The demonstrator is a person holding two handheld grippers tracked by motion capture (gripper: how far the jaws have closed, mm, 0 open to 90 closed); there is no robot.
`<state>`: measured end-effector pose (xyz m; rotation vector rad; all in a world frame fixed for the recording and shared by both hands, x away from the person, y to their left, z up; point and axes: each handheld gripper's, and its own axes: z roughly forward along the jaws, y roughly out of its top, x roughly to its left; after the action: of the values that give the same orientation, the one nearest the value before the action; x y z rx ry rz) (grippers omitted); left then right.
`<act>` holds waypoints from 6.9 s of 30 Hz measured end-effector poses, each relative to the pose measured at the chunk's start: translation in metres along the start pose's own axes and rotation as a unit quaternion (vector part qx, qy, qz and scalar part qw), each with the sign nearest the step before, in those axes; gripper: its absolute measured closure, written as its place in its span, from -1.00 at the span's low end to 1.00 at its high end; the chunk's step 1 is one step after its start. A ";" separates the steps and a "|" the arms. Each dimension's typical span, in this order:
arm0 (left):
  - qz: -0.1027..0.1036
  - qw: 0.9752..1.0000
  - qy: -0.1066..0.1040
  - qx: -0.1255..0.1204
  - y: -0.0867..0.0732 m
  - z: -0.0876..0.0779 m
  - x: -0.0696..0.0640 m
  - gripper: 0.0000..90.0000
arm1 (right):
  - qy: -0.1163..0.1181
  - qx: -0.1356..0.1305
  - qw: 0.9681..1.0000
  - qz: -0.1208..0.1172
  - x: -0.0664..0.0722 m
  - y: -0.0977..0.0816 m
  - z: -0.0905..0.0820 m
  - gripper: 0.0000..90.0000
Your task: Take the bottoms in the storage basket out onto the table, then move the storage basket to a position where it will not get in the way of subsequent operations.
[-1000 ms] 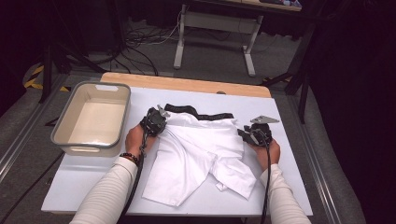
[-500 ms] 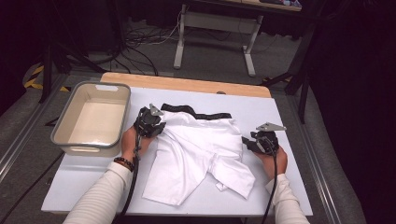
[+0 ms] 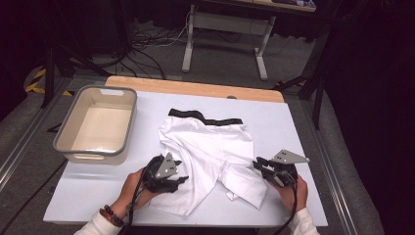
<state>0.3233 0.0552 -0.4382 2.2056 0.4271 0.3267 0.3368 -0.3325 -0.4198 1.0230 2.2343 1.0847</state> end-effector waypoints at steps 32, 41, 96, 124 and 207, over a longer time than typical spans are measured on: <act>-0.036 0.998 0.001 -0.051 -0.001 -0.030 -0.027 0.82 | 0.025 0.025 0.998 -0.060 0.075 -0.008 -0.013 0.96; -0.076 0.993 0.051 -0.071 -0.017 -0.055 -0.009 0.82 | 0.019 0.001 0.998 -0.053 0.070 0.003 -0.017 0.82; 0.006 0.998 -0.028 0.048 0.044 0.083 -0.009 0.07 | 0.057 -0.014 0.997 -0.057 0.079 0.054 0.038 0.57; -0.018 0.991 0.133 0.002 0.029 0.021 0.040 0.91 | -0.053 0.004 0.999 0.002 0.022 0.002 -0.010 0.01; 0.111 0.983 -0.141 0.022 0.023 0.011 -0.051 0.68 | 0.044 0.029 0.999 0.006 0.059 -0.010 -0.013 1.00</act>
<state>0.2851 0.0128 -0.4314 2.3042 0.0328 0.1187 0.2871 -0.2971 -0.4248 1.0316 2.3444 1.0954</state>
